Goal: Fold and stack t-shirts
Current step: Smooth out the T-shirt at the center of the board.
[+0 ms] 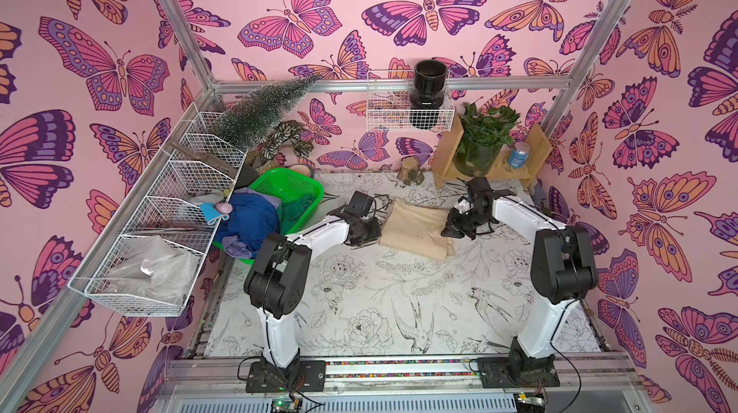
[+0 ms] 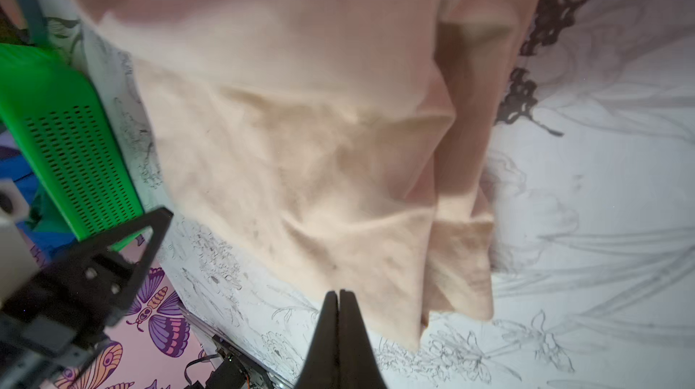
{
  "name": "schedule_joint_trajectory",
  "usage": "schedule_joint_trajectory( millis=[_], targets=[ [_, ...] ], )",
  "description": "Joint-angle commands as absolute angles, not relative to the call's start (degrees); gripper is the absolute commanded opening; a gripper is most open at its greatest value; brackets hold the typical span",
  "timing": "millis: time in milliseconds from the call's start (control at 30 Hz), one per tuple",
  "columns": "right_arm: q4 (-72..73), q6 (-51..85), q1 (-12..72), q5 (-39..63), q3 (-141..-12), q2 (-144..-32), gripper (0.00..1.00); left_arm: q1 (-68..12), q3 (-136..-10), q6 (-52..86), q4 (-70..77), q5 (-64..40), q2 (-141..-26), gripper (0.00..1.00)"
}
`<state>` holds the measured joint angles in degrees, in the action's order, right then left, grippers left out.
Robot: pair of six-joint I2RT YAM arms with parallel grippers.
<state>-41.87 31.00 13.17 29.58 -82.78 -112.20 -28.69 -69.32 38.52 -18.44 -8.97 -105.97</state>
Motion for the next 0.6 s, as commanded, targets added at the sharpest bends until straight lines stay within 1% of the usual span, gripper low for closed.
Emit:
schedule_joint_trajectory(
  millis=[0,200,267,400,567],
  targets=[
    [-45.23,29.06,13.27,29.46,-90.86,-119.61,0.0,-30.68,-63.65,41.0,-16.11,-7.06,-101.44,0.18],
    [-56.73,24.7,12.77,24.89,-111.56,-132.11,0.0,-32.67,-57.31,43.52,-15.21,-7.45,-96.49,0.18],
    [-58.94,24.19,12.19,23.54,-115.72,-134.19,0.0,-33.1,-56.46,43.93,-15.21,-7.63,-95.77,0.18],
    [-59.58,24.14,10.92,21.39,-119.04,-136.52,0.0,-33.65,-54.87,45.17,-14.96,-7.13,-93.87,0.19],
    [-61.51,23.55,10.89,20.59,-119.69,-138.81,0.0,-34.01,-53.38,45.57,-14.67,-6.2,-91.09,0.19]
  ],
)
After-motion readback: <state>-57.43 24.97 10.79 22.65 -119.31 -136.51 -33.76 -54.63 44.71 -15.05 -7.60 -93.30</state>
